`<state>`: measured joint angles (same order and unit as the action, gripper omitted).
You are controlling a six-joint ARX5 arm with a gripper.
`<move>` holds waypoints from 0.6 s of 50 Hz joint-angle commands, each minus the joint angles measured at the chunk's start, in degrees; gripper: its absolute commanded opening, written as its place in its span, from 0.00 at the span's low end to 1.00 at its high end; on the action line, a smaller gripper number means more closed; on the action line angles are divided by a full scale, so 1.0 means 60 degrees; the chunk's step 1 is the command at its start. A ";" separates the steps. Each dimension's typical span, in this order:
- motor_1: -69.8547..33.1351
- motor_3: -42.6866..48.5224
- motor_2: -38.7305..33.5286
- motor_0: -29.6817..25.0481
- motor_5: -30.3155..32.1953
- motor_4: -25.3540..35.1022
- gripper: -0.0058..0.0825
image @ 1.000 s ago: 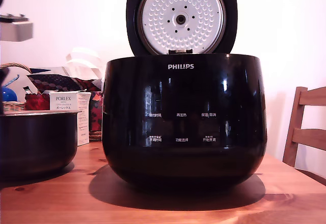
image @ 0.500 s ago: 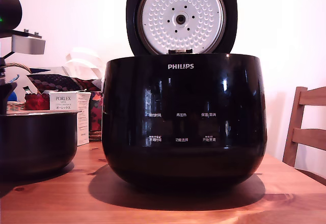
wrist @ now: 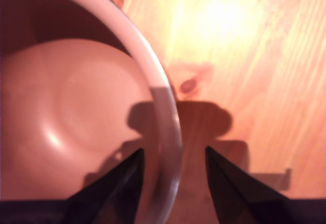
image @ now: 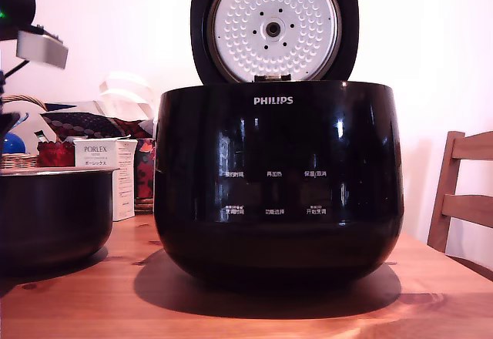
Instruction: Pick up the metallic pot next to the rice cooker
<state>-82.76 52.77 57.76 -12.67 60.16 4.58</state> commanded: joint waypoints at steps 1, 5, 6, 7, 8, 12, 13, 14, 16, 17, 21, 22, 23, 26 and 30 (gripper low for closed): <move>-0.0430 0.0204 -0.0040 -0.0033 -0.0146 0.0058 0.45; -0.0612 0.0379 -0.0007 -0.0033 -0.0321 0.0058 0.45; -0.0656 0.0430 0.0015 -0.0033 -0.0393 0.0058 0.45; -0.0681 0.0510 0.0040 -0.0033 -0.0393 0.0058 0.45; -0.0710 0.0565 0.0073 -0.0033 -0.0393 0.0058 0.45; -0.0849 0.0834 0.0277 -0.0033 -0.0608 0.0062 0.43; -0.0860 0.0914 0.0332 -0.0033 -0.0608 0.0058 0.43; -0.0882 0.0958 0.0386 -0.0033 -0.0721 0.0066 0.43; -0.0954 0.1024 0.0525 -0.0033 -0.0721 0.0073 0.43; -0.0973 0.1049 0.0583 -0.0029 -0.0805 0.0098 0.43; -0.0984 0.1035 0.0750 -0.0033 -0.0798 0.0149 0.43; -0.0991 0.1035 0.0790 -0.0033 -0.0798 0.0157 0.42; -0.1002 0.1045 0.0827 -0.0033 -0.0798 0.0208 0.41; -0.1009 0.1115 0.0922 -0.0033 -0.0790 0.0248 0.37; -0.1024 0.1217 0.0984 -0.0033 -0.0794 0.0248 0.32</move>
<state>-87.92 59.79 63.70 -12.69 55.66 5.91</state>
